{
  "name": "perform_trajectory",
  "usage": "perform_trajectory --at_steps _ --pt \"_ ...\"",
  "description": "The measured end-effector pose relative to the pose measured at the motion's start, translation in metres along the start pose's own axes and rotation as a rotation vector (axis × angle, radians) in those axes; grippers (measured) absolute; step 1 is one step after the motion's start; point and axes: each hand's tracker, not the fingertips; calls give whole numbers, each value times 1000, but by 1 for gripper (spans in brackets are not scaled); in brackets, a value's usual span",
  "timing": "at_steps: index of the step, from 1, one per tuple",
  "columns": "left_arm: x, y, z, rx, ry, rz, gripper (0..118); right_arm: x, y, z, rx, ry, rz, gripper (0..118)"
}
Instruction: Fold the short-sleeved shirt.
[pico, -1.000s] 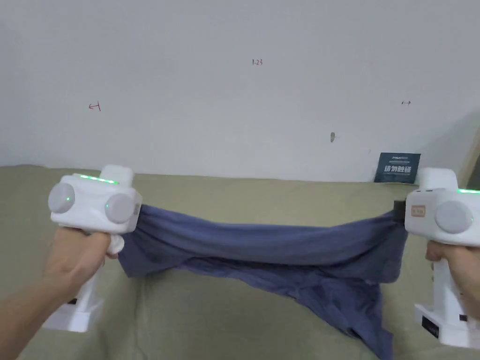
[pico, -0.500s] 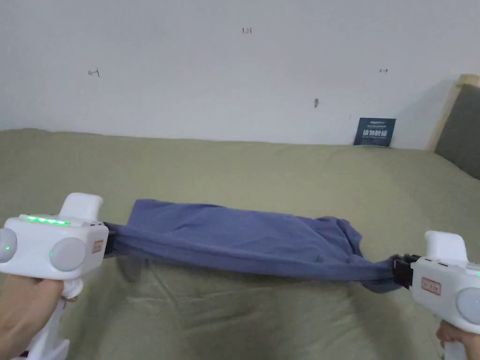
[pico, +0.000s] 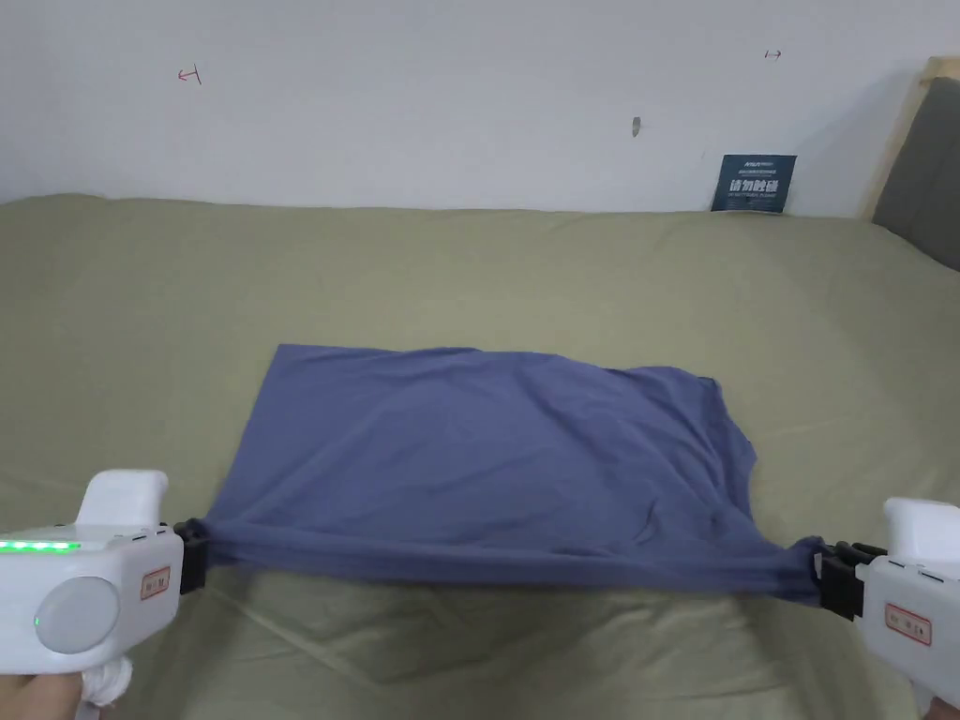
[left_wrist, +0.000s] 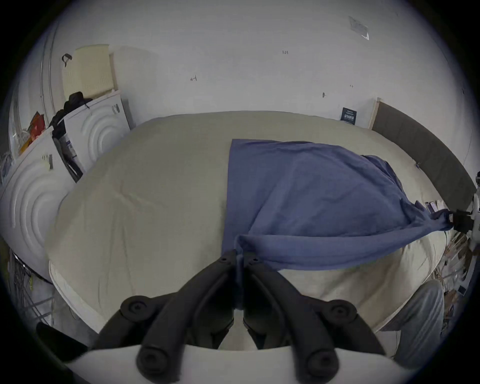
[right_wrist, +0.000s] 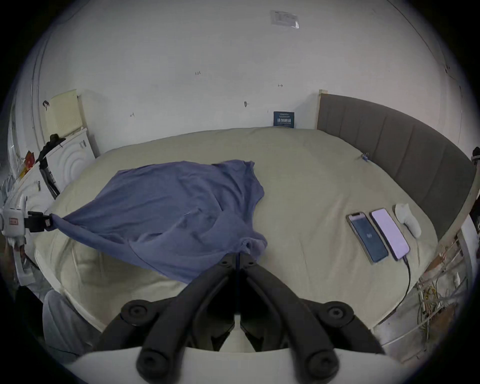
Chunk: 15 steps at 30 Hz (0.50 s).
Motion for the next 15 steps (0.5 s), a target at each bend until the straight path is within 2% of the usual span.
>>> perform_trajectory --at_steps 6,13,14,15 --pt "3 -10 -19 -51 5 -33 5 -2 -15 -23 -74 -14 11 1" --pt "-1 -24 -30 -104 -15 -5 5 1 -29 -35 -136 -21 4 2" --pt "-1 -24 -29 -105 -19 -6 7 0 -30 -35 -139 -23 5 5" --pt "-1 -25 -29 -106 -23 -10 17 -1 -30 -35 -143 -23 12 17"
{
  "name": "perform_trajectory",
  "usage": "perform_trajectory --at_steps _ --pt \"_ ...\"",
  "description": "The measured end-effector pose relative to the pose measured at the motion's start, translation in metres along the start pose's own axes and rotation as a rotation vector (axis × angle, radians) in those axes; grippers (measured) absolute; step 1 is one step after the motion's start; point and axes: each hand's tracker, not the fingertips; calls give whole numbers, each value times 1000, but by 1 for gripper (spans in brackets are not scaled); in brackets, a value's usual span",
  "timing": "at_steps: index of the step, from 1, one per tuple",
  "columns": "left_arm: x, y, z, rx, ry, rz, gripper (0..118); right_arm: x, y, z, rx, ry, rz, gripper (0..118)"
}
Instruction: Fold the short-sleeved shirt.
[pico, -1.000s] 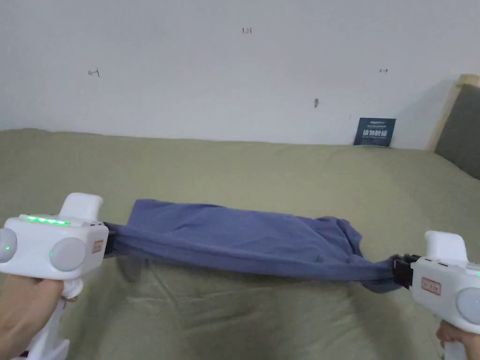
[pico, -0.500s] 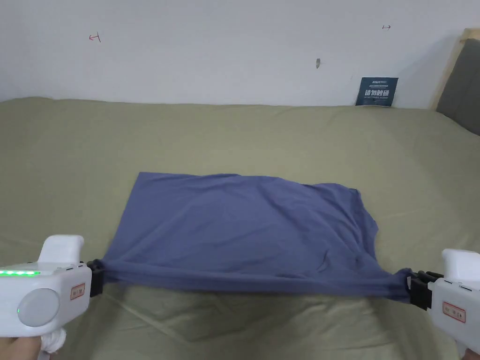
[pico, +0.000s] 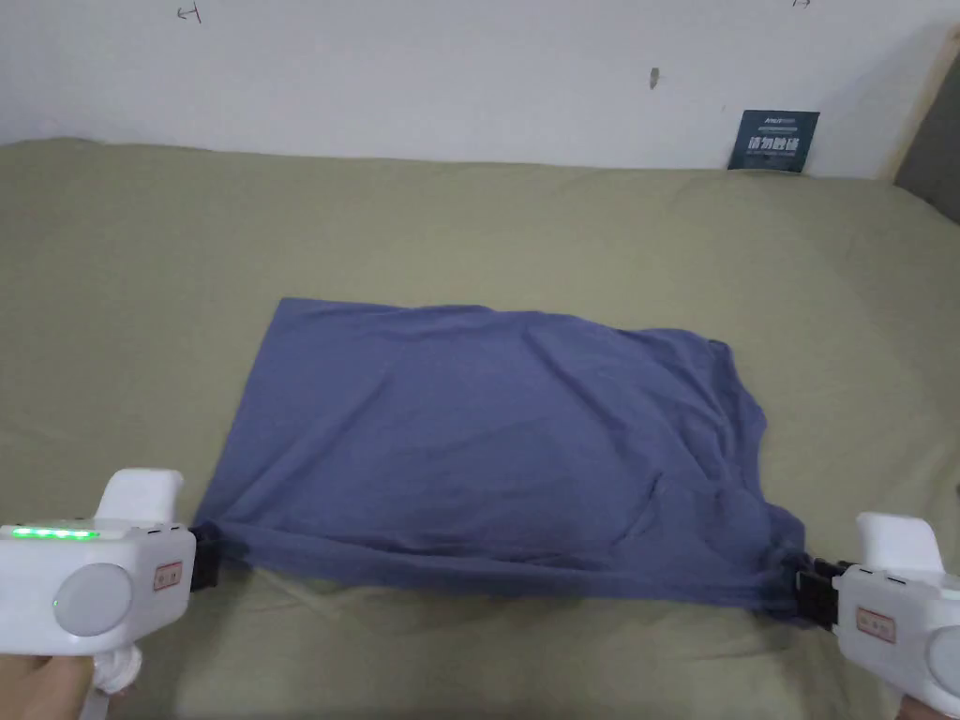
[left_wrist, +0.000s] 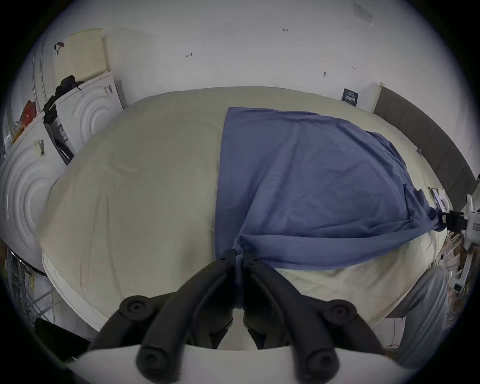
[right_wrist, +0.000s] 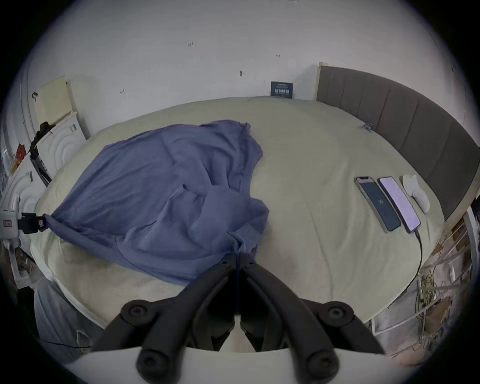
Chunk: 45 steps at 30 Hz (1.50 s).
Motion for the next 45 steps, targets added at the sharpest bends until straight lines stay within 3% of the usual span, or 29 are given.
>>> perform_trajectory --at_steps 2,3,5,9,10,12,13,14,15,24,25,26,28,33,34,35,37,38,39,41,42,45 --pt "-1 -1 1 -5 -4 -3 94 -1 0 2 -11 -5 13 94" --pt "-3 -4 1 -5 -3 2 118 -2 -1 2 -27 0 17 117" --pt "-4 -6 10 43 13 9 115 -5 1 14 35 -2 23 109" --pt "-7 -6 23 56 -7 39 108 -7 8 27 45 -11 42 106" --pt "-8 -7 26 67 -5 48 88 -4 5 29 50 -12 36 91" --pt "-7 -6 32 86 -1 41 32 -5 6 35 83 -9 31 42" --pt "-7 -7 33 94 6 37 17 -4 5 35 88 -9 28 29" --pt "-8 -8 35 97 6 36 17 -2 4 34 88 -17 27 29" --pt "-7 -6 40 92 -2 41 5 -3 3 35 116 -36 14 0" --pt "-12 -10 31 30 -11 65 5 0 -1 37 88 -14 1 0" --pt "-12 -9 27 20 -6 73 12 0 -2 35 81 -14 3 0" --pt "-12 -8 24 16 -8 74 39 0 -3 35 73 -14 4 0" --pt "-14 -8 6 -26 8 74 118 0 -6 31 56 -11 -7 0" --pt "-10 -7 -16 -69 8 61 99 5 -11 17 20 -11 -13 0" --pt "-10 -7 -19 -80 19 62 87 3 -12 18 12 -11 -13 0" --pt "-13 -7 -20 -78 9 63 67 3 -13 18 10 -12 -12 0" --pt "-11 -7 -19 -80 -44 84 8 4 -14 16 5 -10 -11 0" --pt "-9 -8 -18 -73 -53 92 8 6 -14 14 5 -8 -13 1" --pt "-8 -9 -13 -78 -40 86 8 7 -14 13 4 5 -19 11" --pt "-5 -11 -11 -73 -38 72 8 7 -14 12 -3 17 -25 94" --pt "-5 -11 -10 -70 -28 67 8 7 -14 8 -53 42 -24 110" --pt "-5 -10 -3 -62 -30 78 8 3 -14 0 -81 63 -12 115"
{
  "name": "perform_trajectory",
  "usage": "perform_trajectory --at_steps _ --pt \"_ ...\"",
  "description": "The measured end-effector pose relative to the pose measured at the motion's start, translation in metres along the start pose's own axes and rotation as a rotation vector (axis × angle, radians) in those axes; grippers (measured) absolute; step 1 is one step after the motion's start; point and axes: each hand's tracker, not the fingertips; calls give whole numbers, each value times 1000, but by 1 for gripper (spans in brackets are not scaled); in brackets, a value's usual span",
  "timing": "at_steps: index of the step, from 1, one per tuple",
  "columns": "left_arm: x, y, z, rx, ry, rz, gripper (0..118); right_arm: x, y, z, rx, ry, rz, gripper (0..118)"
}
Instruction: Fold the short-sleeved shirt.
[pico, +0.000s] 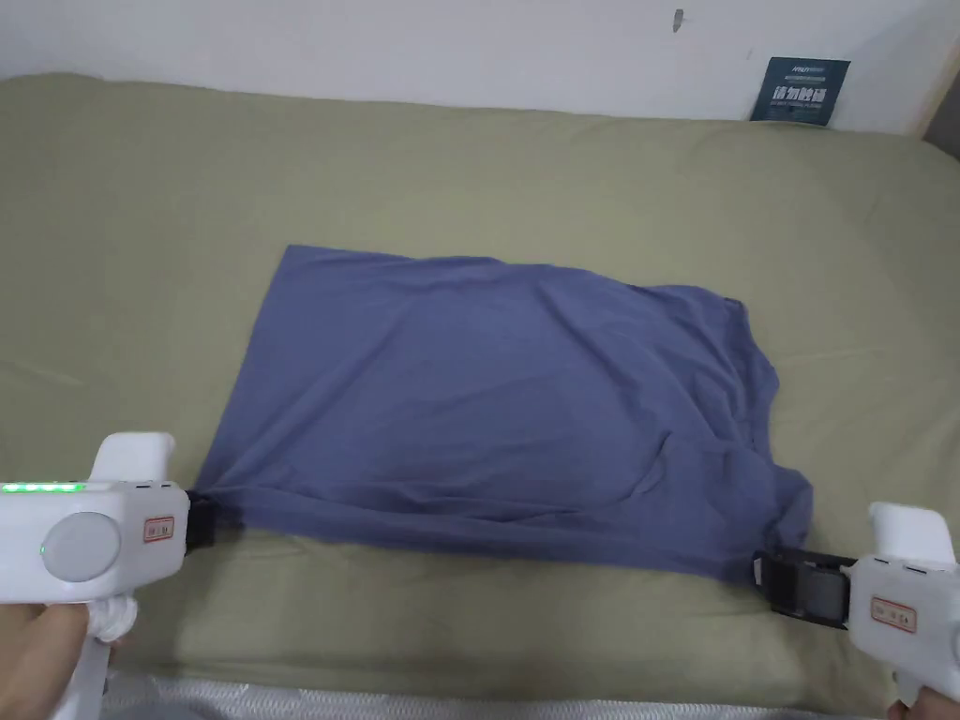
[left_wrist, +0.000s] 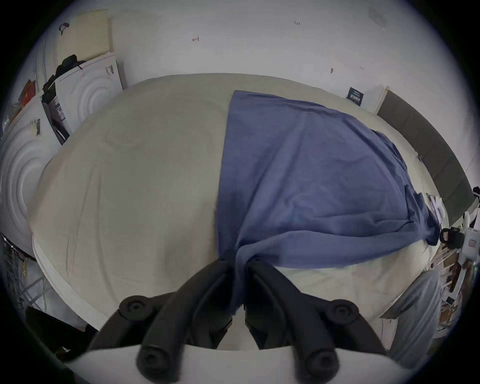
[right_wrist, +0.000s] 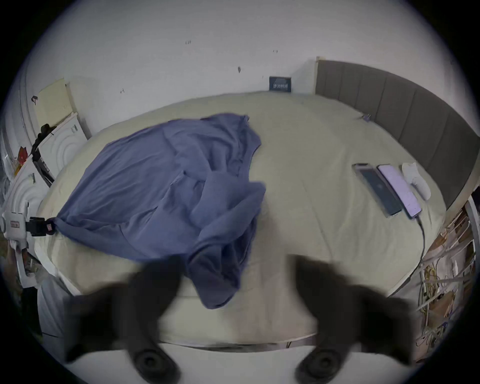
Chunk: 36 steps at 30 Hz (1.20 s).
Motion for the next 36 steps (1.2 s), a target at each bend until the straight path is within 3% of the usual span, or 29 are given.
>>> perform_trajectory --at_steps 3,4,5,6,13,18,27,33,36 --pt "0 2 3 6 2 10 8 -4 3 -12 -45 -10 24 90" --pt "2 3 3 5 3 8 8 -4 3 -11 -39 -9 22 69" --pt "2 4 4 6 4 7 8 -3 4 -10 -28 -6 25 34" --pt "2 5 5 7 3 3 8 -4 5 -9 0 -7 20 5" --pt "0 37 19 54 -4 -18 8 1 47 11 69 13 11 4" --pt "-2 88 7 90 -9 -24 8 -9 106 -1 117 -4 52 4" --pt "13 176 -67 64 49 -53 8 -17 203 -82 86 -35 52 4" --pt "19 194 -122 -8 85 -54 8 -19 209 -147 -6 -69 54 4" --pt "16 191 -130 -25 57 2 8 -15 204 -158 -19 -63 10 5"
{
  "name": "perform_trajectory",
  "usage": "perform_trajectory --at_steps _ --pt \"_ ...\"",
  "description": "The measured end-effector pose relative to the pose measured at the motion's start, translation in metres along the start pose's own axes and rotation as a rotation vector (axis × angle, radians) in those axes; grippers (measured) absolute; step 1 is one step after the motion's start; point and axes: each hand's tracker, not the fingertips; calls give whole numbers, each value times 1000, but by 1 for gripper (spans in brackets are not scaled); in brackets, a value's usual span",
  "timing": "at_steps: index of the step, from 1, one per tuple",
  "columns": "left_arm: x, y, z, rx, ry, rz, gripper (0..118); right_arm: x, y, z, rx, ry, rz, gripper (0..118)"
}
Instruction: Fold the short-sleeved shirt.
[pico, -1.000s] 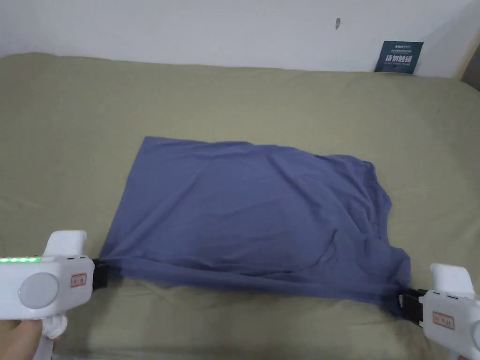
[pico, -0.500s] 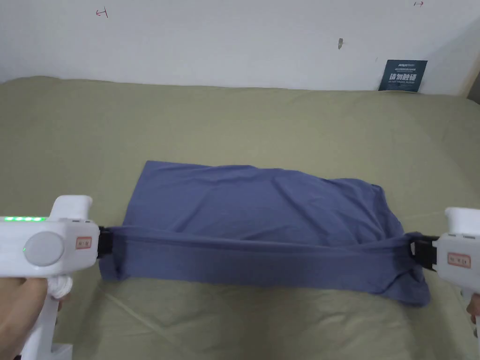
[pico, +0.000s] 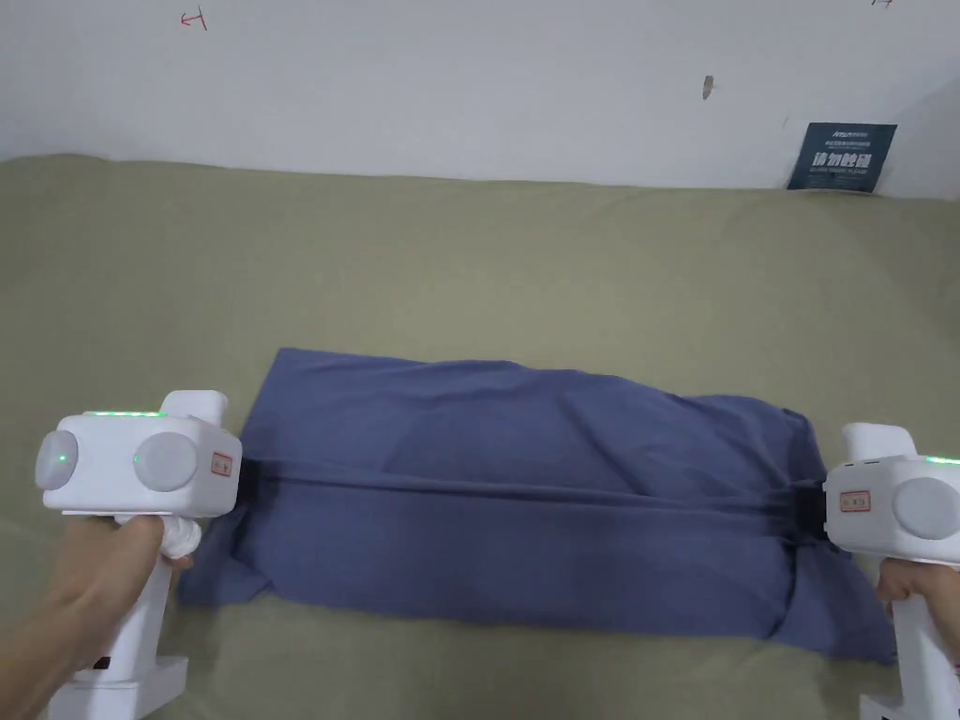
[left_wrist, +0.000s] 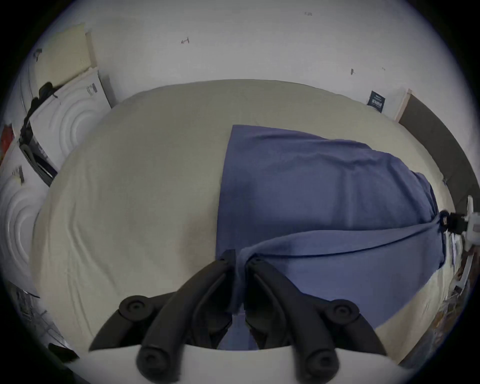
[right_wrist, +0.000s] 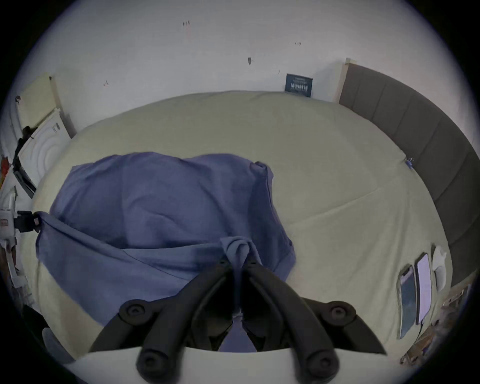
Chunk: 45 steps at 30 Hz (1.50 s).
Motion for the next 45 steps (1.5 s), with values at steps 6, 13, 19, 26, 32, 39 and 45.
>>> perform_trajectory --at_steps 6,13,19,26,32,39,45 --pt "-13 -18 22 62 37 -20 107 16 -14 15 70 -54 -19 103" --pt "-20 -58 74 122 27 -7 3 27 -53 104 226 -31 -96 0" --pt "-20 -71 70 63 -35 -18 12 16 -83 120 190 4 -43 0" --pt "-7 -72 36 -10 39 -31 108 17 -96 90 122 19 -14 0" --pt "-6 -68 26 -19 -13 9 48 18 -89 70 95 2 8 0" --pt "3 -65 28 -25 -25 -12 12 17 -86 49 42 17 -1 106" --pt "13 -64 32 -12 -13 -20 12 15 -83 34 -17 -36 93 15"
